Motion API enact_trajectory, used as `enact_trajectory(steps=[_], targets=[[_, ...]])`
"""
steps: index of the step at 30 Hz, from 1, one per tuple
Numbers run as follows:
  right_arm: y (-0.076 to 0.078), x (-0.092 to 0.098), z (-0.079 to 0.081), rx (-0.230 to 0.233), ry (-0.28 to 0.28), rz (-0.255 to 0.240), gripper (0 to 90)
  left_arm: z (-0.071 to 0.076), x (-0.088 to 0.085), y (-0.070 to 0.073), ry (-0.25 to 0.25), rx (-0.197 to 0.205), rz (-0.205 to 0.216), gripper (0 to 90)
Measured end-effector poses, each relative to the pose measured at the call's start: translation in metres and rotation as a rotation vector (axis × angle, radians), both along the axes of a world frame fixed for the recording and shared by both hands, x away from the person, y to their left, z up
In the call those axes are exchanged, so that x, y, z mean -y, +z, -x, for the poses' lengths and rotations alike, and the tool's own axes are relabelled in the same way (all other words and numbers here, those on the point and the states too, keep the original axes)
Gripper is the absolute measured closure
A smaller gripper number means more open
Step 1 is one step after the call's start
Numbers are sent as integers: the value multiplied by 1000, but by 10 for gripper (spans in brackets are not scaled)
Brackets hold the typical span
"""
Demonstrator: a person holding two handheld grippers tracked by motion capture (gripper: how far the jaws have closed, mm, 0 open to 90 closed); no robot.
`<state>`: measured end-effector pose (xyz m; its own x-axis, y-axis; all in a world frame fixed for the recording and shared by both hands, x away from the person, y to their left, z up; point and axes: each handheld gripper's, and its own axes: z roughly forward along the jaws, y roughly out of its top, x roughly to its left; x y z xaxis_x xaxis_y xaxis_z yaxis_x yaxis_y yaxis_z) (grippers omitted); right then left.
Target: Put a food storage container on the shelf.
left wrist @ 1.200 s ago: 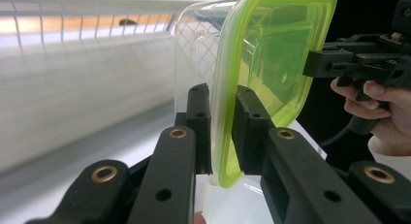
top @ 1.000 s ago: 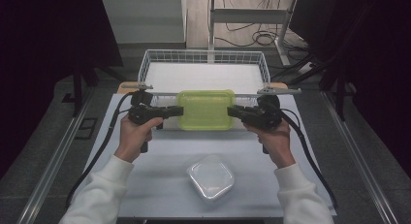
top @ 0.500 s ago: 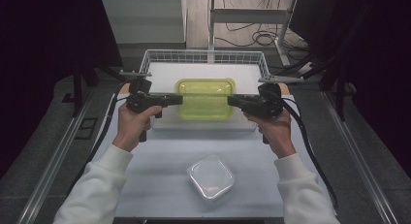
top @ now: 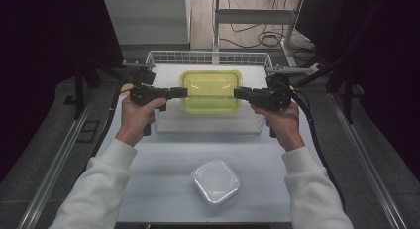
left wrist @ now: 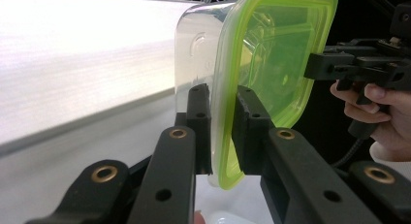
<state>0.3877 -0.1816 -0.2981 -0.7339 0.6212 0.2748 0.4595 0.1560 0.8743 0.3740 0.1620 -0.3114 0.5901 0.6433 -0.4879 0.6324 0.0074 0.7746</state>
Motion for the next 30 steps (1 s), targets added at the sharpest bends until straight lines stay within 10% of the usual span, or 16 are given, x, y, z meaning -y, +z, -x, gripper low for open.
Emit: enact_trajectory(steps=[30], targets=[[8,0,-77,-157,-32,-53,774,-81,-4,6,-15,-125,35,797]])
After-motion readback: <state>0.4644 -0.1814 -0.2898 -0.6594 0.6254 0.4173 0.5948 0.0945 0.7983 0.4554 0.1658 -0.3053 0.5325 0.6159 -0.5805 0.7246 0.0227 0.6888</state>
